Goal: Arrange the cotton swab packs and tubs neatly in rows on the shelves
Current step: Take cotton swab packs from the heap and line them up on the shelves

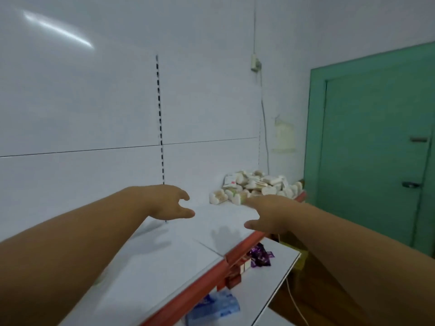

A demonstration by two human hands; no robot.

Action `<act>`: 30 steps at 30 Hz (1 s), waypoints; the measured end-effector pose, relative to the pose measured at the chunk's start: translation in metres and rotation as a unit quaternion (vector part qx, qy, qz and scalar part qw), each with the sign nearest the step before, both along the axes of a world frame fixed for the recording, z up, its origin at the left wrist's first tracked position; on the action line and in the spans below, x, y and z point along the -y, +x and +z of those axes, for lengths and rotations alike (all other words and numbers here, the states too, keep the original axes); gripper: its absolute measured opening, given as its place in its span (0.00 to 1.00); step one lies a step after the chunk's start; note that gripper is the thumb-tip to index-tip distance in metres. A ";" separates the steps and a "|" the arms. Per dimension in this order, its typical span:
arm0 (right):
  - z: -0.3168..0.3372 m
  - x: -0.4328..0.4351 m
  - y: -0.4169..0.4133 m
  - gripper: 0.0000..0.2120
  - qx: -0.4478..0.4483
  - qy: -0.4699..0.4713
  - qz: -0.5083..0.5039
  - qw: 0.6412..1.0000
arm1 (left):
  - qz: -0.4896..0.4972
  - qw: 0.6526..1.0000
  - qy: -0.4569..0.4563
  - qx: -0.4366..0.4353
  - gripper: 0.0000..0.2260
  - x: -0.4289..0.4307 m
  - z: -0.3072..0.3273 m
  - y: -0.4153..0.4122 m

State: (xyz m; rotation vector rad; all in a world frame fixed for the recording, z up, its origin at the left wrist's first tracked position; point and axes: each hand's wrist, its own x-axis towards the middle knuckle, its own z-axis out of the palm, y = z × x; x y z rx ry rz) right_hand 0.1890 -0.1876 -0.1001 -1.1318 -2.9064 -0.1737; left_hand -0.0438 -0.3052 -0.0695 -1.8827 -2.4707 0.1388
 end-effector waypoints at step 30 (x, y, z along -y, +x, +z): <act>-0.026 -0.497 -0.136 0.25 -0.062 0.026 0.139 0.988 | 0.033 0.996 0.080 0.033 0.19 -0.421 -0.063 -0.035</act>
